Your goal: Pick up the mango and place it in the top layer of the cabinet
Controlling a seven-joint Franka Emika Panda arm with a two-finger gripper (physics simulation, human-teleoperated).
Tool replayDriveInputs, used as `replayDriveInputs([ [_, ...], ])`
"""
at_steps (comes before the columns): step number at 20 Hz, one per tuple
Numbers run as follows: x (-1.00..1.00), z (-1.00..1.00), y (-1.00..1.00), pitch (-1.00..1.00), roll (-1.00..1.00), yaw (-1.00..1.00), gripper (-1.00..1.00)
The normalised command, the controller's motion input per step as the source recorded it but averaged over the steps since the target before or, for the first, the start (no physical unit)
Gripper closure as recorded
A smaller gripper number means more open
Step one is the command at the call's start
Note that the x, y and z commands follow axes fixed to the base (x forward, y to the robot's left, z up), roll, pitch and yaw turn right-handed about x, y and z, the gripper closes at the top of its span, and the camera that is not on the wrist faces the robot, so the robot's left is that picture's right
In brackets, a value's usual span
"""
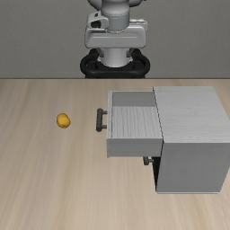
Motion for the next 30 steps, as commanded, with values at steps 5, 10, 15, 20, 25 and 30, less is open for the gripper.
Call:
replayDriveInputs([
  [5,0.00,0.00,-1.00,0.00,0.00,0.00,-1.00],
  [10,0.00,0.00,-1.00,0.00,0.00,0.00,-1.00],
  [15,0.00,0.00,-1.00,0.00,0.00,0.00,-1.00],
  [20,1.00,0.00,0.00,0.00,0.00,0.00,-1.00],
  [25,0.00,-0.60,0.00,0.00,0.00,0.00,-1.00],
  [30,0.00,-1.00,0.00,0.00,0.00,0.00,-1.00],
])
